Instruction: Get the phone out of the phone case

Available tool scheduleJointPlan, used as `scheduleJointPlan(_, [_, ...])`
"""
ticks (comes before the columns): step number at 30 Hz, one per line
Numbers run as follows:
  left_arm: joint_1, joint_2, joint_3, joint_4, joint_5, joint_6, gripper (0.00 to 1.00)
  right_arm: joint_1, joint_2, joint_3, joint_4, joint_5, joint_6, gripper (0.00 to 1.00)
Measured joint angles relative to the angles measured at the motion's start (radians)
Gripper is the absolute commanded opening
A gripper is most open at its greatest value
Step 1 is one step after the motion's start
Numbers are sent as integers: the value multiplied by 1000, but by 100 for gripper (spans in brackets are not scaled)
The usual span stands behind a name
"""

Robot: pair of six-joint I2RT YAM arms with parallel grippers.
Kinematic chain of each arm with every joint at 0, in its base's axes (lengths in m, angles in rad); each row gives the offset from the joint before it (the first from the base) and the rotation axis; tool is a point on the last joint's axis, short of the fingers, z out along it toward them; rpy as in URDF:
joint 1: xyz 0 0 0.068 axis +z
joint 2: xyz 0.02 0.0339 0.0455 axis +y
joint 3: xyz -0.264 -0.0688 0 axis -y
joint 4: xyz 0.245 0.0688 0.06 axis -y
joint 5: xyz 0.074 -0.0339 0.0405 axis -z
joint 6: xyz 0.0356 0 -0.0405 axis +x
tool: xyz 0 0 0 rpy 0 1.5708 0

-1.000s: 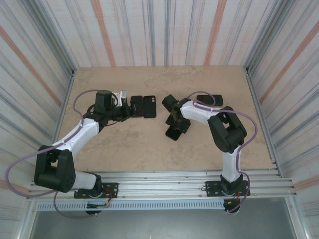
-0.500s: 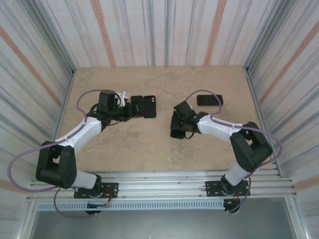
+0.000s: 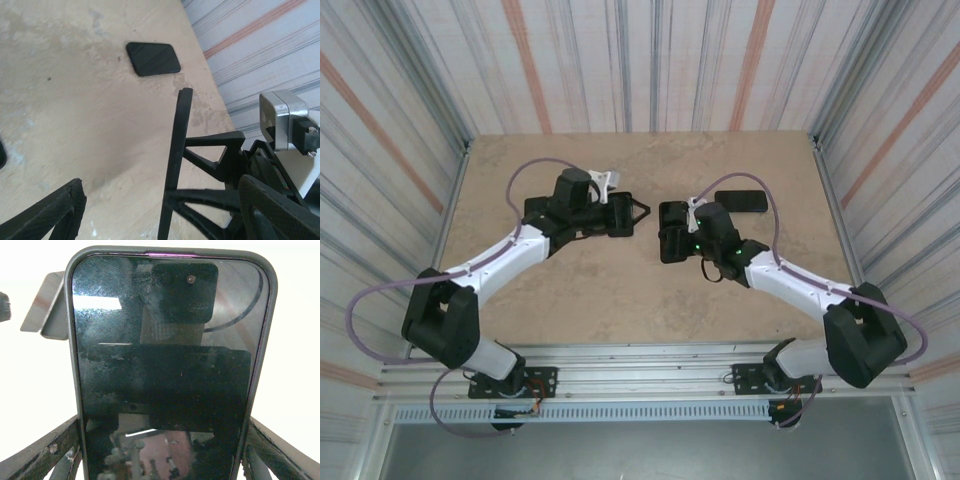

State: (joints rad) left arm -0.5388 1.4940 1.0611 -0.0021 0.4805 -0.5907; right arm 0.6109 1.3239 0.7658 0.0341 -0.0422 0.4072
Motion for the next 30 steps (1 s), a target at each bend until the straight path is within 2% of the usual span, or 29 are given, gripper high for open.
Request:
scheduleJointPlan(7, [-53,89,67,6,-39,13,62,-10,-54,0,11,-61,-33,28])
scheduleJointPlan(15, [-100,132,124,11,-47,27,35,-10,-79,0,-5,-88,-50,27])
scheduleJointPlan(23, [-105,146,129,35,-19,18,20,-11,-82,0,-23,-98,-57,28])
scheduleJointPlan(26, [-105,146,129,51,-10,14,19,-11,-82,0,-24,-111,-61,29])
scheduleJointPlan(30, [-105,146,129,59,-6,11,12,-10,-82,1,-27,-116,-73,32])
